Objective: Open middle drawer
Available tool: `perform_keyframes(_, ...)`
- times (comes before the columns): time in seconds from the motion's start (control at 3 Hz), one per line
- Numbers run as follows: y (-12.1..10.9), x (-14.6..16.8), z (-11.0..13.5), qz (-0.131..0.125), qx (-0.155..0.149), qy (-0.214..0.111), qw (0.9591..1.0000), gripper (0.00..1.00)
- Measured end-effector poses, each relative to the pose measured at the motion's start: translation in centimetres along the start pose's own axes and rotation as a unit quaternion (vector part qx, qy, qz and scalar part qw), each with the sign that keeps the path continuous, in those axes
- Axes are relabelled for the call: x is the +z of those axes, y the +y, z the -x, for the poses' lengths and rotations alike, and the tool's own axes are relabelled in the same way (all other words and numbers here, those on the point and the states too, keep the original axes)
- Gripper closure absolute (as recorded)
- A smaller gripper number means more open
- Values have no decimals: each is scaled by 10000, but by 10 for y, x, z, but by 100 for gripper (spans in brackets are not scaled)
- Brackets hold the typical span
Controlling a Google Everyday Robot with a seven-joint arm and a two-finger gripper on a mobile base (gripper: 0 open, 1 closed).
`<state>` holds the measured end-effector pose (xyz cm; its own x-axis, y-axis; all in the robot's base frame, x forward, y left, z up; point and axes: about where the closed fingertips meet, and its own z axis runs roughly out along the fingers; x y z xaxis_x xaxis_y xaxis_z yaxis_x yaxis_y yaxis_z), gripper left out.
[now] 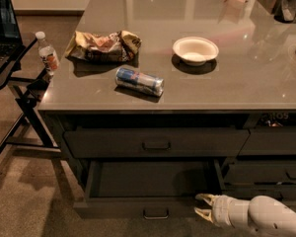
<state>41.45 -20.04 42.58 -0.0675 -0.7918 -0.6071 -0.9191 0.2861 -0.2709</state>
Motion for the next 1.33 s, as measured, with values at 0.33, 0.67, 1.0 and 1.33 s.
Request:
perform_keyframes(0.33, -2, -5, 4, 0, 0, 0, 10000, 100)
perform_keyframes(0.67, -2, -5, 4, 0, 0, 0, 10000, 81)
perform_keyframes(1.0, -2, -5, 4, 0, -1, 0, 10000, 58)
perform_keyframes(1.33, -2, -5, 4, 1, -1, 0, 10000, 34)
